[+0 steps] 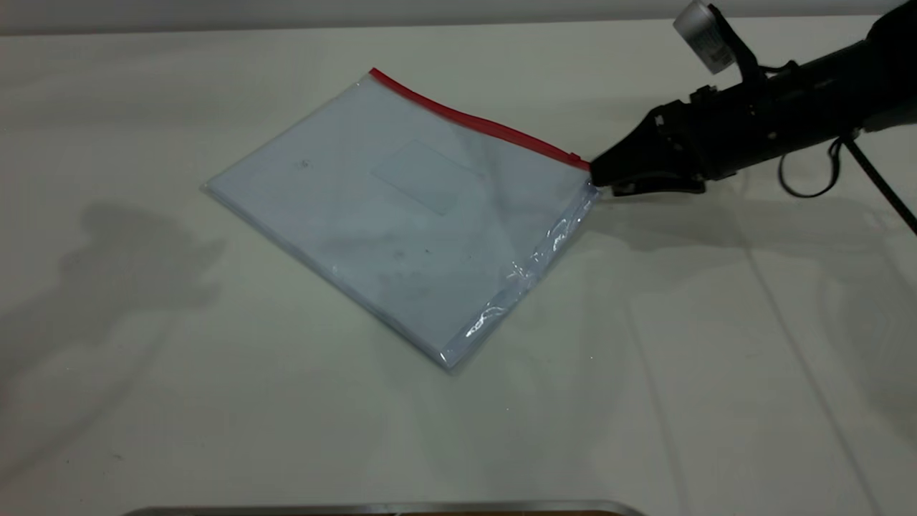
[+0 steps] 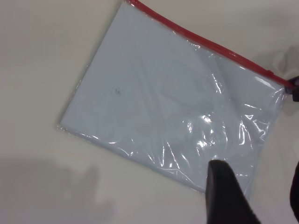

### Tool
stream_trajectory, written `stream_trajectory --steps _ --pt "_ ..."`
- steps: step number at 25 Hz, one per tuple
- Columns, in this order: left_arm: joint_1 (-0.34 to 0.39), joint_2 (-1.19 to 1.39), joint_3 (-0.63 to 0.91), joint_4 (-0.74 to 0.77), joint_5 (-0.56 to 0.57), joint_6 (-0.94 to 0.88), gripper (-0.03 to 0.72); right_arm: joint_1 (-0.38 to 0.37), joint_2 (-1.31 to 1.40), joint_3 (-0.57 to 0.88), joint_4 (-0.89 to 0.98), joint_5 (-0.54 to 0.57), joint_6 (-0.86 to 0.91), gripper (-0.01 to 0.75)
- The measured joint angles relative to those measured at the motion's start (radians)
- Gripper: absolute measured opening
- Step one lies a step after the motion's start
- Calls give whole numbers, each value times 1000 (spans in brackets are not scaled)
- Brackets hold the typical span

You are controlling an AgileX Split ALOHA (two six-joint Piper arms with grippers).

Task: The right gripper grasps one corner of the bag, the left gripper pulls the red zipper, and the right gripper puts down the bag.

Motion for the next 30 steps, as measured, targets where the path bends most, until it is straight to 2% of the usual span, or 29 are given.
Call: stream_trajectory --steps 9,15,21,25,30 --pt "0 0 0 0 0 0 405 -16 16 -2 33 97 1 450" --pt "0 0 0 0 0 0 405 -60 16 -6 -63 178 27 472" --pt "0 0 0 0 0 2 405 -15 18 -7 -71 175 27 490" --pt "0 0 0 0 0 2 405 40 19 -7 -47 92 12 490" --pt "0 0 0 0 3 2 405 29 23 -7 -88 74 49 491"
